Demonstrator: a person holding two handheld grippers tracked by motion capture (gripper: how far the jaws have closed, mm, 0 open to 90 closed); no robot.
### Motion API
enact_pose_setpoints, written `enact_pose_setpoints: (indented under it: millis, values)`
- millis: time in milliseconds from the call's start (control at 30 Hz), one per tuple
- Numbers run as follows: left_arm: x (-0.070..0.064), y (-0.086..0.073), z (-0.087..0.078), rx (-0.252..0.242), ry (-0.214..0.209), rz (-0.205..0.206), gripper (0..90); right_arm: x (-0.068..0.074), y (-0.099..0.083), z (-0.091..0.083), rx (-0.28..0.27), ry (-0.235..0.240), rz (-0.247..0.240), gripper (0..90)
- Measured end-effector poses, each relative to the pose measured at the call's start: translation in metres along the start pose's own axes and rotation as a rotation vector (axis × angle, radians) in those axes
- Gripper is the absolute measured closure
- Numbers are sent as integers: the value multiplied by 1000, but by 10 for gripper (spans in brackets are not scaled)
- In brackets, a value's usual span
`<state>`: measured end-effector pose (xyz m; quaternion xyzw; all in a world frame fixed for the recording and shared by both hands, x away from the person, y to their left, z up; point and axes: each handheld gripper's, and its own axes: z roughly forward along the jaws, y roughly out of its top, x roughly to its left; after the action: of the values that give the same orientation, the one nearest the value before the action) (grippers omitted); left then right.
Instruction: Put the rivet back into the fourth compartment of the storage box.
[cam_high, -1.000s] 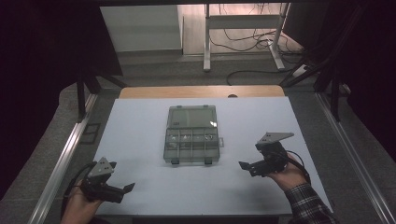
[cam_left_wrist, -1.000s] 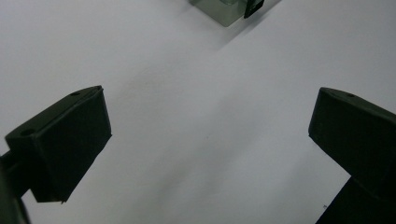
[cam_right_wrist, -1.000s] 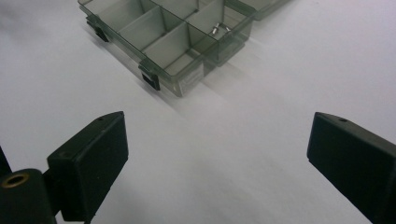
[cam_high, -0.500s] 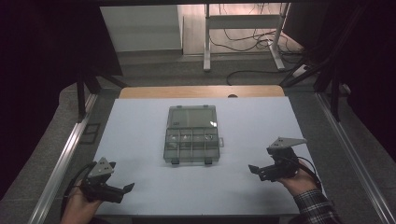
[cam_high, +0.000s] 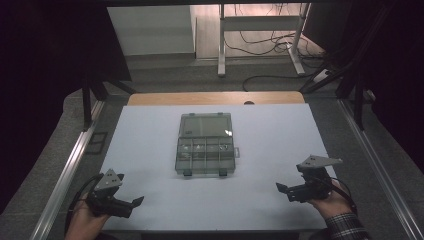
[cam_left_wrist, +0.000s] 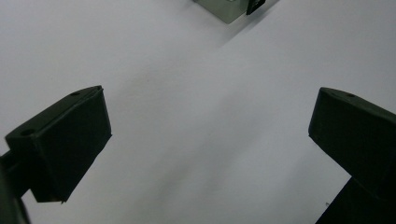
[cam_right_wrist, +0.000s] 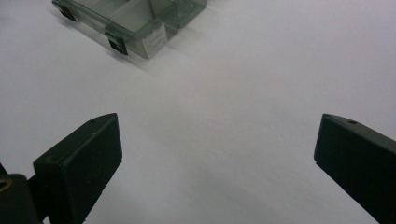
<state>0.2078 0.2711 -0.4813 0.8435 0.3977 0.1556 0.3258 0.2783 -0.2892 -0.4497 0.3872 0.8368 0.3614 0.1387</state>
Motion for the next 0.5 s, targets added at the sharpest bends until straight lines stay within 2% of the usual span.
enact_pose_setpoints:
  millis: [367, 500]
  values:
    - [-1, 0, 1, 7, -2, 5, 0, -7, -18, -9, 9, -24, 25, 3]
    - [-1, 0, 1, 10, -3, 7, 0, -8, -24, -11, 23, -30, 20, 0]
